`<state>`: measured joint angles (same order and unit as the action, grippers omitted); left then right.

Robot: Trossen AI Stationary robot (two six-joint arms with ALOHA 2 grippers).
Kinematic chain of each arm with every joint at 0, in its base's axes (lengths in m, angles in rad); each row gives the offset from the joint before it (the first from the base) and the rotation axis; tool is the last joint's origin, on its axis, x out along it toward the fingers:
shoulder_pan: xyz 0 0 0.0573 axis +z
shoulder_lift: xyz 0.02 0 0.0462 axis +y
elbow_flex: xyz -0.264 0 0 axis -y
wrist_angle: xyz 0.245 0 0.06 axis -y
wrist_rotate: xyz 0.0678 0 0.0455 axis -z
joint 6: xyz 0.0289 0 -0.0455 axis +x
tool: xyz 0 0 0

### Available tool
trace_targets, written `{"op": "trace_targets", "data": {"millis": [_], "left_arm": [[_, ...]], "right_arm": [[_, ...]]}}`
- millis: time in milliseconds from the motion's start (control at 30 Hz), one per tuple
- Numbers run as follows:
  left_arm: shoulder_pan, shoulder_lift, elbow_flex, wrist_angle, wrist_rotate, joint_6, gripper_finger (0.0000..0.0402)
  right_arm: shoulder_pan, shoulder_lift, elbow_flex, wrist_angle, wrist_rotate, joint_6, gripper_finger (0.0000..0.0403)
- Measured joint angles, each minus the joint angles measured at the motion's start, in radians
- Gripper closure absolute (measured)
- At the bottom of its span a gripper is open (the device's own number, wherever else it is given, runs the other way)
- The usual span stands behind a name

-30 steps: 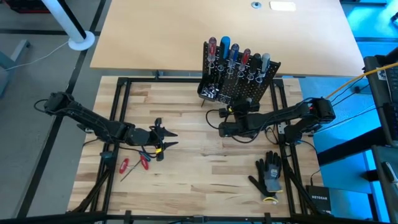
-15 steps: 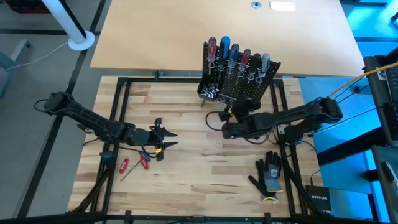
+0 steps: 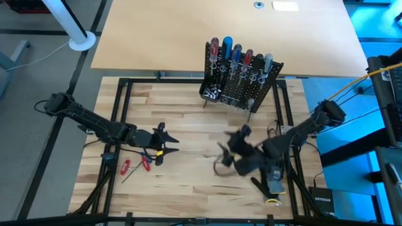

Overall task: Hang tools onto peg board
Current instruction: Hang the right red allen wrench on the black pegboard

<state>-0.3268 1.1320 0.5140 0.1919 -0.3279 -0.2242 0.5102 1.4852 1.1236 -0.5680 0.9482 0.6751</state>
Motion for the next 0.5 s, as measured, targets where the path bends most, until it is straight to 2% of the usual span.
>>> {"op": "trace_targets", "data": {"millis": [100,200,333,500], "left_arm": [[0.0,0.0,0.0,-0.036,0.01,-0.035,0.0215],[-0.001,0.0,0.021,-0.156,0.113,-0.081,0.0181],[-0.026,0.0,0.123,-0.48,0.263,-0.229,0.016],[-0.153,0.0,0.226,-0.851,0.299,-0.491,0.0162]], "right_arm": [[0.069,0.043,0.0,0.083,0.006,-0.001,0.0148],[0.109,0.104,0.0,0.159,0.063,-0.006,0.0148],[0.119,0.193,0.0,0.195,0.065,-0.03,0.0148],[0.109,0.284,-0.001,0.246,0.08,-0.035,0.0148]]}}
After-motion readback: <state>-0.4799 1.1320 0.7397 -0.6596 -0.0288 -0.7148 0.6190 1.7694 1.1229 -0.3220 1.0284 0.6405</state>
